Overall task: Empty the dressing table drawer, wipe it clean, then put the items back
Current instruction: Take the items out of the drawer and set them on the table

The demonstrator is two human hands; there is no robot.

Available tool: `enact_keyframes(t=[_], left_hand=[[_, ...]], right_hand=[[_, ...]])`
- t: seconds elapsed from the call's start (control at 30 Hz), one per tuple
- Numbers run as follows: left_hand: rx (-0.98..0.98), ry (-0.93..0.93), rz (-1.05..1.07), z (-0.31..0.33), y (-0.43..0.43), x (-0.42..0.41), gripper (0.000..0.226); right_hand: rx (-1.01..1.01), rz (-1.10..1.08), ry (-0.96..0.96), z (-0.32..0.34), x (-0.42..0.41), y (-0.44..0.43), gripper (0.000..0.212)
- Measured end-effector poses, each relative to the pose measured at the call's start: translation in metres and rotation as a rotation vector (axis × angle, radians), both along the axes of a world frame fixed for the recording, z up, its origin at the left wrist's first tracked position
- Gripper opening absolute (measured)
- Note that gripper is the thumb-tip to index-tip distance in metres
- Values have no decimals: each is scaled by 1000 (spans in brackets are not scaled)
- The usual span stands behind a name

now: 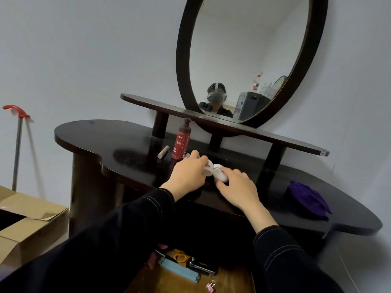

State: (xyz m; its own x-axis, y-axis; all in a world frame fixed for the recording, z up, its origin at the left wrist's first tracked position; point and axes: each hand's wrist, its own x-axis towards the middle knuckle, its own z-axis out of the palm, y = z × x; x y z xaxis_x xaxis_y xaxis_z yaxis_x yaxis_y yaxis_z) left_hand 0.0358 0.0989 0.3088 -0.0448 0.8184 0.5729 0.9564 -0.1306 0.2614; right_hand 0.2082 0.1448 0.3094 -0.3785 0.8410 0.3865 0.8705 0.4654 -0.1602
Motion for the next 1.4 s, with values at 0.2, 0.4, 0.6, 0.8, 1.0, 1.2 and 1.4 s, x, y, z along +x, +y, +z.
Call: enact_keyframes(t=[0.2, 0.4, 0.6, 0.8, 1.0, 1.2, 1.4], left_hand=[[52, -93, -27, -2, -9, -2, 27], [179, -230, 10, -4, -39, 5, 11], [360, -528, -128, -29, -97, 17, 8], [150, -246, -337, -144, -140, 36, 12], [-479, -343, -223, -239, -121, 47, 16], [-697, -268, -309, -273, -116, 52, 14], [-711, -225, -343, -274, -118, 53, 18]], right_hand=[[6, 16, 120, 2, 1, -13, 50], [76, -65, 257, -2, 12, -45, 34], [479, -113, 412, -63, 29, -103, 27], [298, 117, 411, -170, 68, -147, 32], [-385, -30, 63, -241, 97, -153, 16], [-549, -132, -133, -257, 92, -155, 12], [-655, -191, -571, -260, 86, -162, 23]])
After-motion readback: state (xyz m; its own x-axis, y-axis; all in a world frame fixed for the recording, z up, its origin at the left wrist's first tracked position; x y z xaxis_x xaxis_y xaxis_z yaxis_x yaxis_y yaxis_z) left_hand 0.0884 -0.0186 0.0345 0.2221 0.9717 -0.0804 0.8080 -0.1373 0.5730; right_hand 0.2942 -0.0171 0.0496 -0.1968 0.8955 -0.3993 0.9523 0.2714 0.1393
